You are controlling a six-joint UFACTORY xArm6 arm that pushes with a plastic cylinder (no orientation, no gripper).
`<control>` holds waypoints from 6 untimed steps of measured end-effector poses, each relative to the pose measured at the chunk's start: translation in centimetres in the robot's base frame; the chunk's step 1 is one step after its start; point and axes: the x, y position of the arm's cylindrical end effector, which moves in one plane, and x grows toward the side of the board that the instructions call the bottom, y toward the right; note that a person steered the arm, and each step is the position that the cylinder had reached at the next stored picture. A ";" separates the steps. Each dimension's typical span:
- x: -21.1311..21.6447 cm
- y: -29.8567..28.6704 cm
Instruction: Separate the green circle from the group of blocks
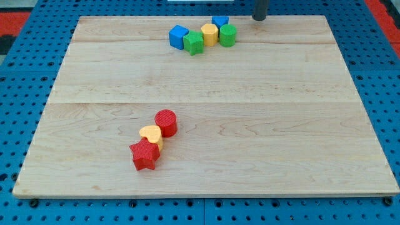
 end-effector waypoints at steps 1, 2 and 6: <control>0.1 0.3; 0.6 2.1; 7.7 -6.7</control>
